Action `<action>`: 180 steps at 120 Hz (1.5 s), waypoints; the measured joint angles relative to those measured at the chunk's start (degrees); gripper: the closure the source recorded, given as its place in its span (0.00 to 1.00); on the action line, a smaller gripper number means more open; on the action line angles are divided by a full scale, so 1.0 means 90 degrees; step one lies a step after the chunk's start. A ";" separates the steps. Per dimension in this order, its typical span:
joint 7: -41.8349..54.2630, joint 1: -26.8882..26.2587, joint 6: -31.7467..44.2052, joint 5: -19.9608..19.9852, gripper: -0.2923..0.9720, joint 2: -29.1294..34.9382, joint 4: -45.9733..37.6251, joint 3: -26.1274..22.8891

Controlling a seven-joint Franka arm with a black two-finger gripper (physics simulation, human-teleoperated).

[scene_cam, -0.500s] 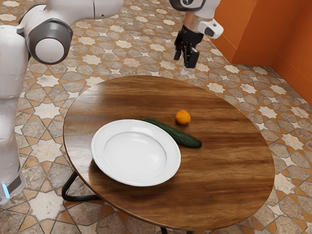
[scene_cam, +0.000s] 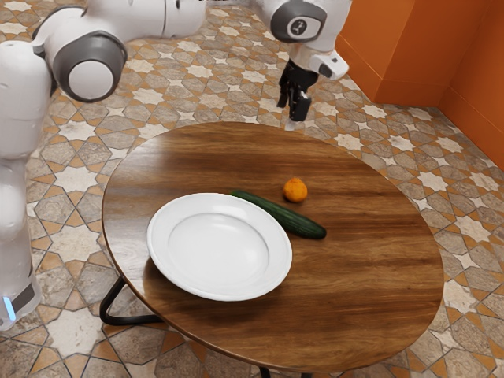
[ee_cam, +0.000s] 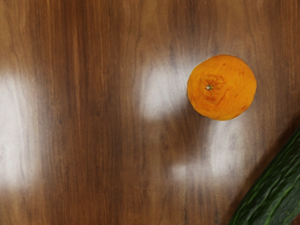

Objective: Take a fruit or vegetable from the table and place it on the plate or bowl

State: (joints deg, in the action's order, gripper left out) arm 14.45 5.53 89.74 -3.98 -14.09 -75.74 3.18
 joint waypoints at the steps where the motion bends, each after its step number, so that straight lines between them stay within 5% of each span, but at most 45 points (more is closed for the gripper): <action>1: 0.0035 0.0001 0.0047 0.0023 0.23 -0.0012 -0.0016 -0.0002; 44: 0.1501 -0.0011 0.1696 0.0920 0.23 -0.0586 -0.0817 -0.0124; 88: 0.2503 0.0001 0.2394 0.0997 0.23 -0.1063 -0.0767 -0.0124; 180: 0.3469 0.0000 0.2673 0.0999 0.23 -0.0659 -0.1723 -0.0185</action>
State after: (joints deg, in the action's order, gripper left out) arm 45.67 5.54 113.80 5.01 -20.02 -91.24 1.52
